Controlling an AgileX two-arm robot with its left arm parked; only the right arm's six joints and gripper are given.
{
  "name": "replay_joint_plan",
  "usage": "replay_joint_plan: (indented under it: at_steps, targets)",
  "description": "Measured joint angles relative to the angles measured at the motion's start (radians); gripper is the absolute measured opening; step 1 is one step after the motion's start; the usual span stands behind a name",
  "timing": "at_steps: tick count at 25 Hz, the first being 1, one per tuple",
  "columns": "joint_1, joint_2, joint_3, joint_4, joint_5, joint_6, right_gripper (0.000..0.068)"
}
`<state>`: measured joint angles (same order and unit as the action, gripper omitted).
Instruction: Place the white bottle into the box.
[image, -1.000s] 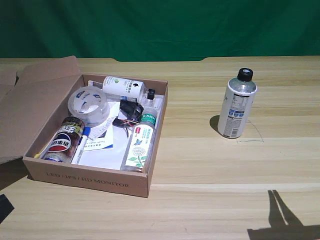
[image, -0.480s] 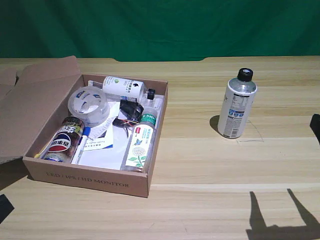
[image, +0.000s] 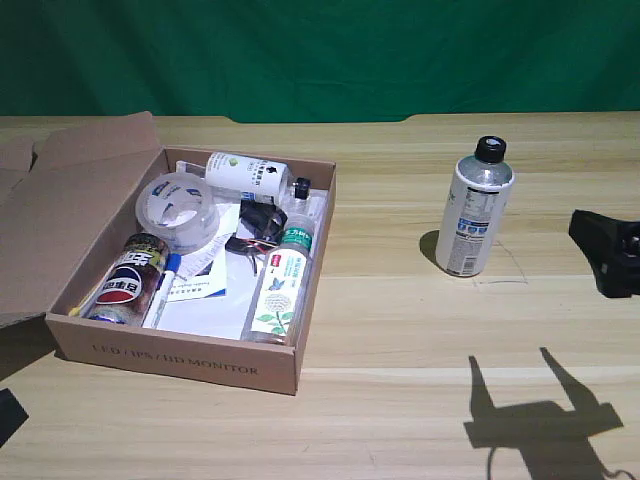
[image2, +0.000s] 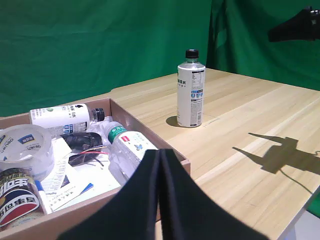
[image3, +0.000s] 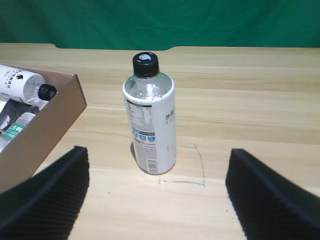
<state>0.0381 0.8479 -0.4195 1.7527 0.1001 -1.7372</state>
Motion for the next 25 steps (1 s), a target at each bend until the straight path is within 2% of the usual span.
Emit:
replay_joint_plan:
  at_steps: [12,18,21,25]
  targets:
    - [0.018,0.396,-0.210,-0.008,0.095,0.006,0.0679]
    - [0.173,0.591,-0.341,-0.018,-0.069,-0.001,0.0679]
    - [0.180,0.642,-0.394,-0.014,-0.114,0.002,0.0679]
    - [0.182,0.675,-0.452,-0.009,-0.146,0.079,0.0680]
